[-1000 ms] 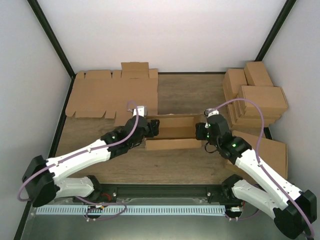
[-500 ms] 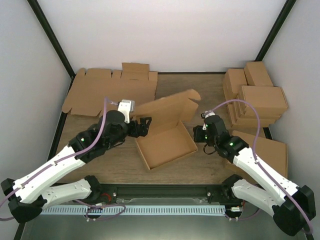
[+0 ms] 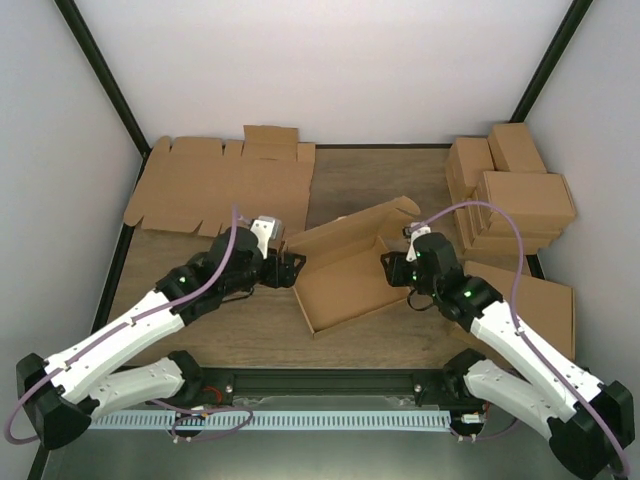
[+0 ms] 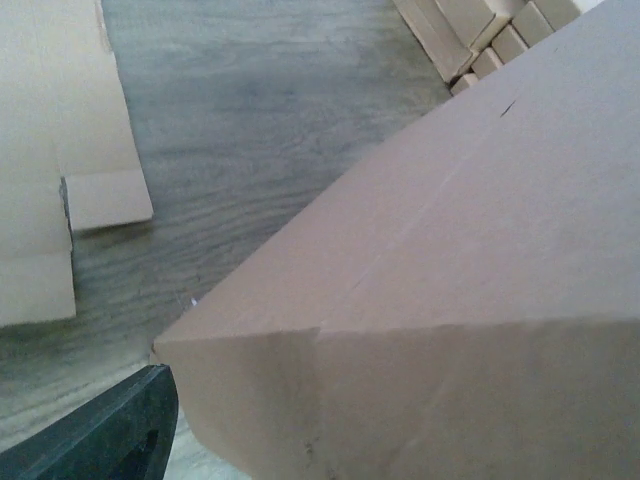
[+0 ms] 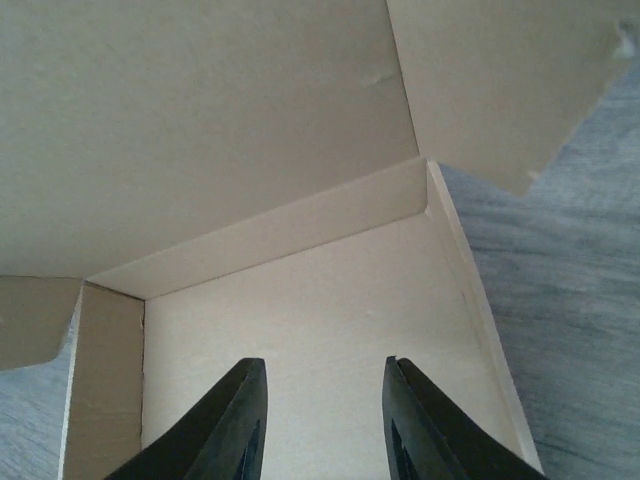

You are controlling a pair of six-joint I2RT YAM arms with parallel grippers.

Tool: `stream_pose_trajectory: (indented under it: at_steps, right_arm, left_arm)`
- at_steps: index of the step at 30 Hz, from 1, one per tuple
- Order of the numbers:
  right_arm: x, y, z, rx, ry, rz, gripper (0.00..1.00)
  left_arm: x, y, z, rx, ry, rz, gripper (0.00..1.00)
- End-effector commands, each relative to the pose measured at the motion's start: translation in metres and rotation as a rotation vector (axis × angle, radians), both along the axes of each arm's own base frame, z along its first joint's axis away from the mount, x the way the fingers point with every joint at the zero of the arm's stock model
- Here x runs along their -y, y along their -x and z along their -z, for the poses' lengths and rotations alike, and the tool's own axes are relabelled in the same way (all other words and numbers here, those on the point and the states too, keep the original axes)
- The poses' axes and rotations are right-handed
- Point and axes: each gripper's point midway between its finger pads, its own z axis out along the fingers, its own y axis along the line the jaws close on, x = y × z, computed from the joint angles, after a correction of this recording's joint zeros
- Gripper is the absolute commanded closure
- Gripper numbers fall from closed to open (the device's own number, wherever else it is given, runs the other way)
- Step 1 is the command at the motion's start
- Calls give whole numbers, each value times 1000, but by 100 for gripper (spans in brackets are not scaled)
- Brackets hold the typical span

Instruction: Fold the paper box

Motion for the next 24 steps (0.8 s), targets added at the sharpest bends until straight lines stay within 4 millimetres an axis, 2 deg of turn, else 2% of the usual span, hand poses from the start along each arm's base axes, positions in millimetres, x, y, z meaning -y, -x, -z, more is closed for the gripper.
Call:
stream_pose_trajectory:
  at_steps: [1,8,9,10,12,16,18,21,24]
  right_arm:
    - [-6,-8,-30,107,5,-34,65]
    - [0,-15,-50,128,86,-30,58]
    - [2,-14,-52,136,92,-27,55]
    - [4,-14,-54,144,95,-21,45]
    - [9,-15,-57,164,102,-2,35]
    - [13,-24,-58,186,147,8,33]
    - [18,-33,-61,192,177,41,32]
    - [25,-49,-72,223,188,76,21]
    - [20,-57,-85,283,134,-4,7]
  left_arm:
    - [4,6,-5,3,88,16,16]
    - [1,12,24,-77,101,-12,17]
    - [1,12,26,-82,99,-20,17]
    - [0,11,29,-85,99,-28,17]
    - [-1,10,31,-89,99,-39,18]
    - [-3,8,35,-92,86,-55,21]
    - [-4,7,36,-91,80,-62,25]
    - [-5,5,36,-94,84,-78,30]
    - [-5,2,32,-92,96,-99,41]
